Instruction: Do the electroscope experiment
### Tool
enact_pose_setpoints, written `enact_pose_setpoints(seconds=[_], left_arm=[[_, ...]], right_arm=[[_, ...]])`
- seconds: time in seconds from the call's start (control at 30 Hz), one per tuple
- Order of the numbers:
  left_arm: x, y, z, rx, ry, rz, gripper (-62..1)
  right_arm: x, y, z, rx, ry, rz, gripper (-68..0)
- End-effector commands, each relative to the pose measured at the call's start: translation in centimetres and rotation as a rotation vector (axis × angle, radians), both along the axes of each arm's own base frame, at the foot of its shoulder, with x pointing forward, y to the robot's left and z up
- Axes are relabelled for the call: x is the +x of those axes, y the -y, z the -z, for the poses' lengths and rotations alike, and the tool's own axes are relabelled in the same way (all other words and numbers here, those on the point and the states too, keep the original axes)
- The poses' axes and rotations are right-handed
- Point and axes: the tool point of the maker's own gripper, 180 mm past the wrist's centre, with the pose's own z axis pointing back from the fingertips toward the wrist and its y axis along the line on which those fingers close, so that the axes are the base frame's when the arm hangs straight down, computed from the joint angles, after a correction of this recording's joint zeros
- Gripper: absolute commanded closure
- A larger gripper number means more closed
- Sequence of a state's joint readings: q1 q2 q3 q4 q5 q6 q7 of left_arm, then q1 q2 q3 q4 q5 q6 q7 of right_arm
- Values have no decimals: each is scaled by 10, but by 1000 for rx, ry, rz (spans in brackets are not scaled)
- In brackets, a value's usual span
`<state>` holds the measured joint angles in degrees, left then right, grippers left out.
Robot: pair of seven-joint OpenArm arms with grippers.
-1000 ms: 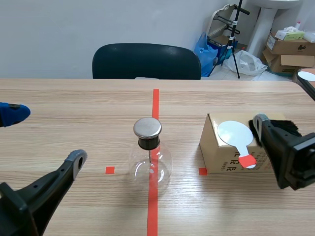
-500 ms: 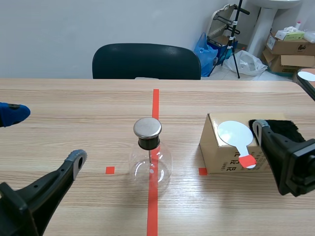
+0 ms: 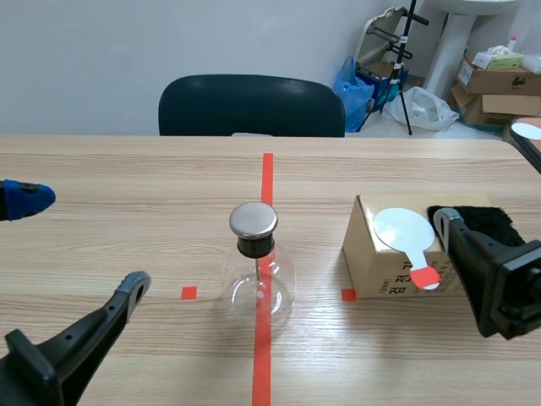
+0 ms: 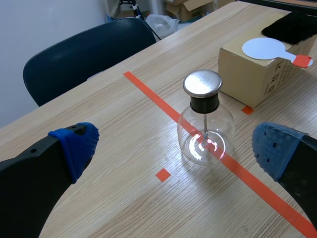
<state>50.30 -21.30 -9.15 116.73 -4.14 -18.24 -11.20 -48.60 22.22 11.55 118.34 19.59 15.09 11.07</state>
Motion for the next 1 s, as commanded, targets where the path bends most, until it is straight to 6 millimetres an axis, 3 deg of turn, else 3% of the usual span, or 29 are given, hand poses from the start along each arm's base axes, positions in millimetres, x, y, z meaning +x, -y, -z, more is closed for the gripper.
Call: enact_pose_setpoints(seconds=[0.0,0.97], left_arm=[[2,2,-7,-18,24,8,-623],[3,3,-9,-20,32,14,-623]], right_arm=[[2,2,-6,7,22,5,-679],[2,2,-4,4,14,6,-679]])
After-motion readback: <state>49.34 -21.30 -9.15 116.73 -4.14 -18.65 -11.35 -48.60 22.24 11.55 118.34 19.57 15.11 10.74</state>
